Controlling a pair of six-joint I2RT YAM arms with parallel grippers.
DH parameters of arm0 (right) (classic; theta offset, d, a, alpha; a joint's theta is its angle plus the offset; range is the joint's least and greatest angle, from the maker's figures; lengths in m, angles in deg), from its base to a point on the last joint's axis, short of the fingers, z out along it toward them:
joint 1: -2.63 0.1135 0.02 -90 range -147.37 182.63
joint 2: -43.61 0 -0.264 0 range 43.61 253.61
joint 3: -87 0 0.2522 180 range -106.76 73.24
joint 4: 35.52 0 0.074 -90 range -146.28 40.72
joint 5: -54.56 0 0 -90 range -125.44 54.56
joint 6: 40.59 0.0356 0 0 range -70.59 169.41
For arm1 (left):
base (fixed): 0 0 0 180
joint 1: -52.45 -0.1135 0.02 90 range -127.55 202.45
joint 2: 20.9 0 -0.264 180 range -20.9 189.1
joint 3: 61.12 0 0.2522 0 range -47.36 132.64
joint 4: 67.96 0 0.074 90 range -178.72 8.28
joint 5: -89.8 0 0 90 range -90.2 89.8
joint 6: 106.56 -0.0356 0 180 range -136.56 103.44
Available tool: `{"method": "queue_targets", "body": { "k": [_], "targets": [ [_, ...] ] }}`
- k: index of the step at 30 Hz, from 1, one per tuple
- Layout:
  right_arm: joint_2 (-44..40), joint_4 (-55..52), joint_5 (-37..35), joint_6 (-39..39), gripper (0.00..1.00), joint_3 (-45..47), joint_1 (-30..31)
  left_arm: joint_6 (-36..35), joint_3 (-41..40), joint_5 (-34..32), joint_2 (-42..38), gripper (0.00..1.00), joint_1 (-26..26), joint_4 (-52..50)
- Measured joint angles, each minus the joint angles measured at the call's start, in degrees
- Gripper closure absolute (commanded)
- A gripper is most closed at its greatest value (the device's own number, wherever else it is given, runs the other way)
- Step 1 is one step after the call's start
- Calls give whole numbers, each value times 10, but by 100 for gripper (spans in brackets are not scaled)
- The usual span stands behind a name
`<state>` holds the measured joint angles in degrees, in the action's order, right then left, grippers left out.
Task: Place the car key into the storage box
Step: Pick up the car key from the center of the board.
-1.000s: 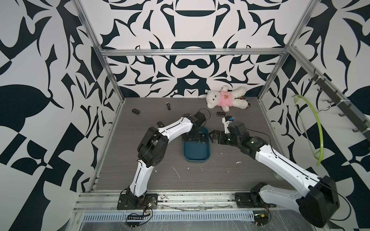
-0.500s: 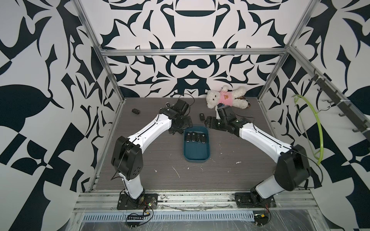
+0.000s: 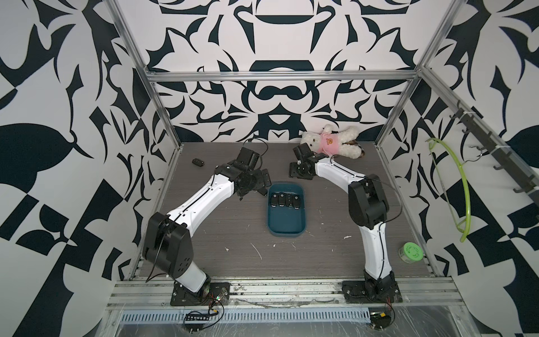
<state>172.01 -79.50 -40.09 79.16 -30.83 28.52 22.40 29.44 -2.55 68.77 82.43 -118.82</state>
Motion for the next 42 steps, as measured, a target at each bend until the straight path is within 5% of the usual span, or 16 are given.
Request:
{"method": "queue_targets", "body": {
  "k": [9,21,32,42],
  "targets": [
    [90,-9,-31,-17,38,-90,-5,-9,11,1,-7,1,-15,-4],
    [141,-17,-50,-38,69,-167,-8,-9,42,1,4,1,-19,-19],
    [89,-26,-49,-38,73,-110,-8,-8,42,15,17,1,-19,-19],
    [-51,-30,-49,2,72,-43,-3,-7,31,33,16,1,-20,-12]
  ]
}}
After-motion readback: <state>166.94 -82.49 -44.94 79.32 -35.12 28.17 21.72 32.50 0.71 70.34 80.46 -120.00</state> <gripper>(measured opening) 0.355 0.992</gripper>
